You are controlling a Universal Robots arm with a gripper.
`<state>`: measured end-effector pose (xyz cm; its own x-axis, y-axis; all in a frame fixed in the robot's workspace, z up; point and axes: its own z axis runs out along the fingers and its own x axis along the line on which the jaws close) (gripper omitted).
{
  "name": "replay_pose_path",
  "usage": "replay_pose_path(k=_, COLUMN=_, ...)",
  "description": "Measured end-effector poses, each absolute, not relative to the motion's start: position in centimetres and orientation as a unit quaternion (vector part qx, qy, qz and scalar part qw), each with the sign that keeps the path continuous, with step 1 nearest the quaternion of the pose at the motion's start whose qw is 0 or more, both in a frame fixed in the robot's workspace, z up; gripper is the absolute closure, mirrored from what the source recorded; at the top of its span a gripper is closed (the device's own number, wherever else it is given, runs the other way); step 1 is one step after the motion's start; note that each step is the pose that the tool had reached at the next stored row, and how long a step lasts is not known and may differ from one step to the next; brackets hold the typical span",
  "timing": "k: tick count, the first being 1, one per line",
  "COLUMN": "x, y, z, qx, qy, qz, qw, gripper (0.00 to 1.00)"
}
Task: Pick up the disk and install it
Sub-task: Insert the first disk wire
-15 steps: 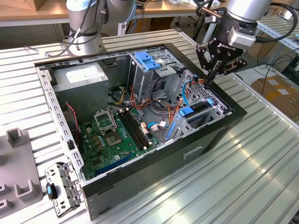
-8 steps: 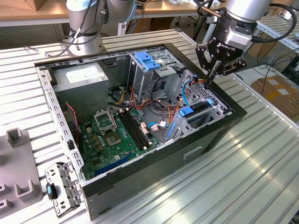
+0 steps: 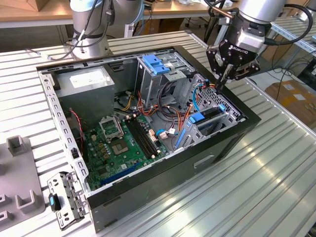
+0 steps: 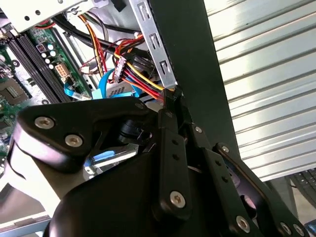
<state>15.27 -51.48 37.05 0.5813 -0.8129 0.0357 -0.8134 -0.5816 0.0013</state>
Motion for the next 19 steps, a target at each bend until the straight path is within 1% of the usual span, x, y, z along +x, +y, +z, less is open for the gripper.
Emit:
replay_pose_path(k=10, x=14.93, y=-51.48, z=37.02, qx=0.856, qy=-0.517, qz=0.015, qw=0.011, gripper=0.83)
replay_pose_path(k=19, x=14.93, y=-51.48, z=37.02, qx=0.854, qy=-0.519, qz=0.015, qw=0.011, gripper=0.83)
